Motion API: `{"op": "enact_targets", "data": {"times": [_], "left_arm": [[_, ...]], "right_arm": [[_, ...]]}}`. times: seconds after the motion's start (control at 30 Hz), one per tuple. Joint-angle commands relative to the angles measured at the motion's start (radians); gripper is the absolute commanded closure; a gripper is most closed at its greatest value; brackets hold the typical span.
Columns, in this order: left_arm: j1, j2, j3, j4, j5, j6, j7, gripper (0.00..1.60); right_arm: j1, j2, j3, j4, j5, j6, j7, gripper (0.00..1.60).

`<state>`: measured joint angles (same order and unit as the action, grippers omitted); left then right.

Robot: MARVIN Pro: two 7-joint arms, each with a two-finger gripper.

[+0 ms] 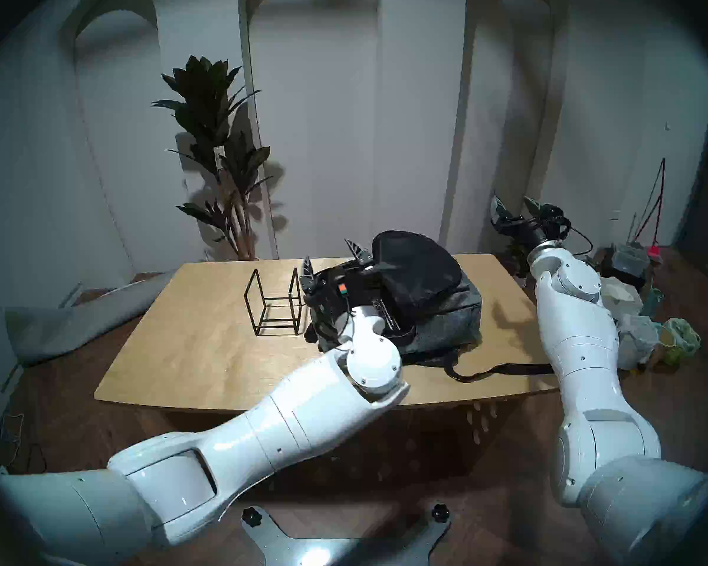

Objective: Put the book into the bag and close the bag

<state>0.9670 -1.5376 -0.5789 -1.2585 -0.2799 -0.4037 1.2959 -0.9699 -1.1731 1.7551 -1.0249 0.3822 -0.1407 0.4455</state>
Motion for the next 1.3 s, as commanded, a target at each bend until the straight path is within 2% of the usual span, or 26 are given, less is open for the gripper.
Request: {"op": "enact_targets", "data": {"times": [0.0,0.3,0.8,1.27], "left_arm": [[-0.042,0.100,-0.061,-0.099,0.016,0.013,0.008,0.00],[-0.035,0.181,-0.104,-0.165,0.018,0.039,0.014,0.00],[-0.001,0.338,-0.105,-0.224,0.027,0.102,-0.037,0.00],[0.013,0.475,-0.109,-0.271,0.032,0.146,-0.100,0.00]], "right_arm": [[-0.007,0.013,0.005,-0.062,0.007,0.049,0.001,0.00],[-0.057,0.029,0.010,-0.117,0.004,0.114,-0.002,0.00],[-0.153,0.027,-0.021,-0.209,0.003,0.187,0.041,0.00],[-0.207,0.038,-0.062,-0.294,0.002,0.236,0.070,0.00]]}}
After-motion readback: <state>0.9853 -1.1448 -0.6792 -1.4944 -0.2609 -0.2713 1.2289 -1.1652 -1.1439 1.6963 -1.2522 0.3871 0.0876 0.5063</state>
